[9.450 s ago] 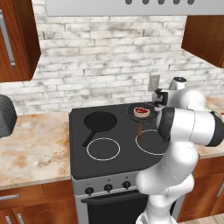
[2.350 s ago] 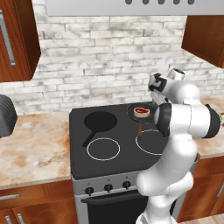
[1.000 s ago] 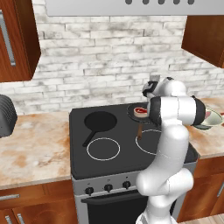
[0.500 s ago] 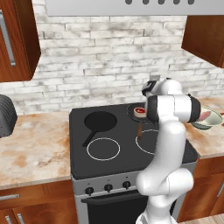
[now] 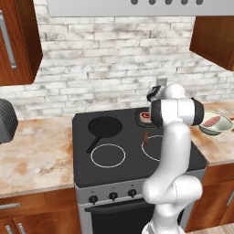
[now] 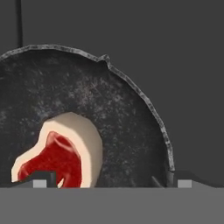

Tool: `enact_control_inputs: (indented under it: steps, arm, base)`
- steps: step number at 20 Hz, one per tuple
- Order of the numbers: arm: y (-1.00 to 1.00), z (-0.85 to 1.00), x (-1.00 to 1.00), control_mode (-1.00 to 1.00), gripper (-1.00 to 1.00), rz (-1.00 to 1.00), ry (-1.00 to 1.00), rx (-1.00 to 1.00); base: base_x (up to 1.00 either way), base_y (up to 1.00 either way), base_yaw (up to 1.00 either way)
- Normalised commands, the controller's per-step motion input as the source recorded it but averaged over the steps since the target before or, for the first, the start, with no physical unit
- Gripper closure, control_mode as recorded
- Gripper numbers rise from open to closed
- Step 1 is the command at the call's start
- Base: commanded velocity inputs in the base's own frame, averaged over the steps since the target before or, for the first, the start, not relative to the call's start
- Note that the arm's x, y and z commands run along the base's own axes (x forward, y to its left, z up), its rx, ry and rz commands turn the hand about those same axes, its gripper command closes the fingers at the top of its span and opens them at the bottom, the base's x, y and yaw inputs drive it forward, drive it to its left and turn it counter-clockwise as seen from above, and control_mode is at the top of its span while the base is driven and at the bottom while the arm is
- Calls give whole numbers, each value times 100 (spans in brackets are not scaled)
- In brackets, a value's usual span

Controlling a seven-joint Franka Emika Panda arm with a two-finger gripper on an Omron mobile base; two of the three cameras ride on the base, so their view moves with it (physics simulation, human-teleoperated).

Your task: Place one of the steaks on the plate and the other in the bowl. Then place the bowl in the fridge.

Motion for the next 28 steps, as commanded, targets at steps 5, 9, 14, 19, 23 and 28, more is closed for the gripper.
enact_control_inputs:
  steps: [5,9,14,19,23,28]
  arm:
    - [-12,-1,14,-100,-100,0,0,6]
    - [-6,0,11,-100,-100,0,0,5]
    - [0,0,24,-100,-100,0,0,2]
    - [0,-9,18,-100,-100,0,0,0]
    - [0,-19,13,-100,-100,0,0,0]
    - [0,-15,14,-100,-100,0,0,0]
  base:
    - [0,0,0]
    - [0,0,0]
    - [0,0,0]
    - [0,0,0]
    - [0,0,0]
    - [0,0,0]
